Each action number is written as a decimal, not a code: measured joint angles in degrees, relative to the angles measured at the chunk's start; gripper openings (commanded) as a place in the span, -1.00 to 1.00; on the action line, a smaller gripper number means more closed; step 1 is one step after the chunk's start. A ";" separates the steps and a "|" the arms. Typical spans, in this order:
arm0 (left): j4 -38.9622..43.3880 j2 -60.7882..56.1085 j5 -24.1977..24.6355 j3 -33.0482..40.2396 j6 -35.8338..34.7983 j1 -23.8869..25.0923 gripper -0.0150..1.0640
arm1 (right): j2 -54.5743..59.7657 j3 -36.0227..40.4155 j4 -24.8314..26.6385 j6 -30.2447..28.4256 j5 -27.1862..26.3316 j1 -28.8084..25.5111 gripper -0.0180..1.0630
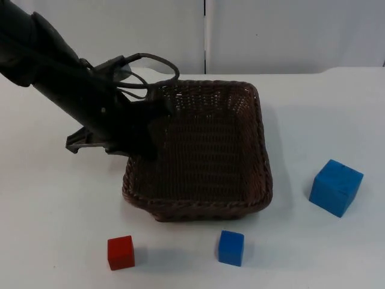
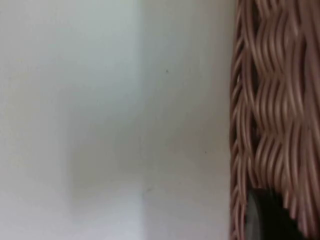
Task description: Pick up the basket with the left hand and place the largest block into the basket with the right hand.
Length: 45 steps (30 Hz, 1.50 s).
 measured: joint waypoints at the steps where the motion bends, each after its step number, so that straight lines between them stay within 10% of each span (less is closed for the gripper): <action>1: -0.66 0.00 -0.15 0.00 0.00 0.00 -0.98 | 0.00 0.00 0.00 0.00 0.00 0.00 0.98; 28: -1.52 -12.36 3.60 0.00 0.13 0.00 -0.98 | 0.00 0.00 0.00 0.00 0.00 0.00 0.98; 45: 7.85 -14.70 18.07 0.85 -5.27 6.15 -0.98 | 0.00 0.00 0.00 0.00 0.00 0.00 0.98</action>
